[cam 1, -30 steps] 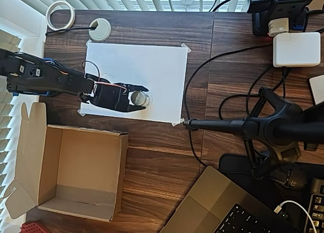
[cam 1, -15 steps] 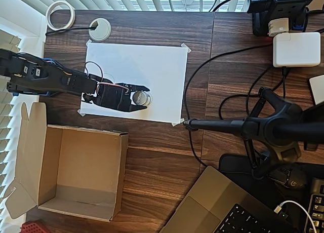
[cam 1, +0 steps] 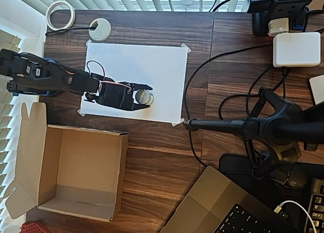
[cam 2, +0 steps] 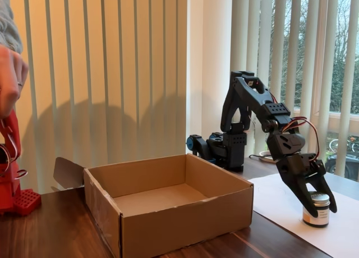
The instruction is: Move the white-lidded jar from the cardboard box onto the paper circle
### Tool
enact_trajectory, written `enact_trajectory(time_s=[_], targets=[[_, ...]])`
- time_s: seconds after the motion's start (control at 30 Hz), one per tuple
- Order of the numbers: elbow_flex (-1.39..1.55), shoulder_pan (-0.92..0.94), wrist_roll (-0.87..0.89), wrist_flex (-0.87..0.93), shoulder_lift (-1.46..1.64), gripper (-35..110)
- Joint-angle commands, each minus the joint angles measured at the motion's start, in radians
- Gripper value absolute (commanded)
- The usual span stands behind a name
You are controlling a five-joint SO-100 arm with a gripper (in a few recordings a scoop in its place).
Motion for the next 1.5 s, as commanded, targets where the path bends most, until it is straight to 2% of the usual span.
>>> enact_trajectory(time_s=[0.0, 1.1, 1.3, 1.47], targets=[[-0.049, 0.012, -0.009, -0.009, 0.064, 0], [0.021, 0.011, -0.063, -0.009, 0.106, 1], [0.017, 0.011, -0.058, -0.023, 0.106, 29], [0.017, 0.012, -0.083, -0.031, 0.109, 39]])
